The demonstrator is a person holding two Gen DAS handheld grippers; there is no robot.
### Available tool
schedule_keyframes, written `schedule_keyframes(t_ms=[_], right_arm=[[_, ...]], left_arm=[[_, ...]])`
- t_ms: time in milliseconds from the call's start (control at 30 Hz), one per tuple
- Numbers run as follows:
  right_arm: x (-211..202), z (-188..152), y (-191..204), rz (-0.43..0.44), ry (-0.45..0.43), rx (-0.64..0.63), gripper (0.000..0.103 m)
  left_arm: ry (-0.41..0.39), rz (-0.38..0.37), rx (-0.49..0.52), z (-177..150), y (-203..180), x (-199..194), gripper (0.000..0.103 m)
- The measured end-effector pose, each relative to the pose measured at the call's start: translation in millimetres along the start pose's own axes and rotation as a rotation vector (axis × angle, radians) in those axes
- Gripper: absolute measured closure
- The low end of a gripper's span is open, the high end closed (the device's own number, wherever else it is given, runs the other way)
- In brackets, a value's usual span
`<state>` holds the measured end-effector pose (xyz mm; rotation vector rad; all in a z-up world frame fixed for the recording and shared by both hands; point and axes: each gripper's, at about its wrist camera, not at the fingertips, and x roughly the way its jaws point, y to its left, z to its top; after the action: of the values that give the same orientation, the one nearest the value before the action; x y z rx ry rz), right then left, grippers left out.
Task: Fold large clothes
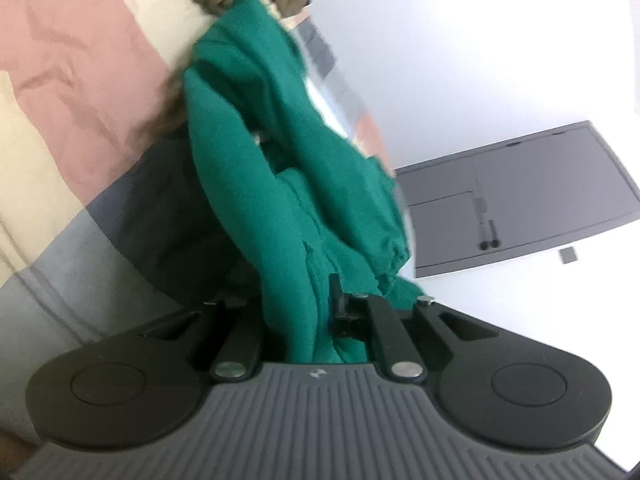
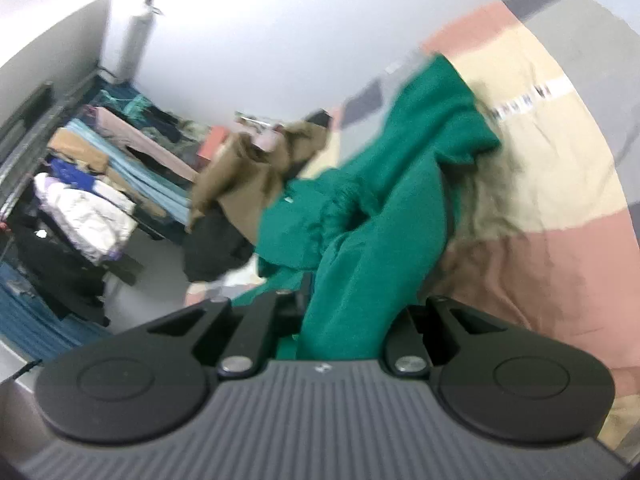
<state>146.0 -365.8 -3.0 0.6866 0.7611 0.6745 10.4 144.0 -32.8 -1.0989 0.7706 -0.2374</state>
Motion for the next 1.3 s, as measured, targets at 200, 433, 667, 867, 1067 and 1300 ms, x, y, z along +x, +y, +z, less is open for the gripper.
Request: schedule_keyframes(t_ms=[200,433,667,867,1067,1300], right_arm=[[-38.8,-11.8,30.8,0.084,-0.081,-0.006,0.087],[-102.5,-27.9,61.5,0.133,-0.163,-0.052,0.087],[-118.3,-44.7,62.1,0.09,-0.195,-0.023,0.087],[-103.8,-27.4,38.0,0.046,-0.232,0.107,0.087],[-51.0,26.0,9.3,-0.024,-0.266,0.205,0.086],[41.4,69.8,-44.3,-0.16,-0.3,0.26,0.086]], left_arm=[[-0.011,-0.091,0.015,-15.3,-17.2,-50.1,0.094],[-0.029,-0.175,0.056,-40.4,-35.1,-102.0,0.094],[-0.041,-0.168,0.101,-43.5,-39.6,-110.4,0.094],[-0.074,-0.151,0.094,-7.9,-41.7,-76.7,0.094],[-0.144,-0.069,0.156,50.3,-61.8,-21.8,0.093],[-0.185,0.01,0.118,124.5,-44.4,67.0,0.093]])
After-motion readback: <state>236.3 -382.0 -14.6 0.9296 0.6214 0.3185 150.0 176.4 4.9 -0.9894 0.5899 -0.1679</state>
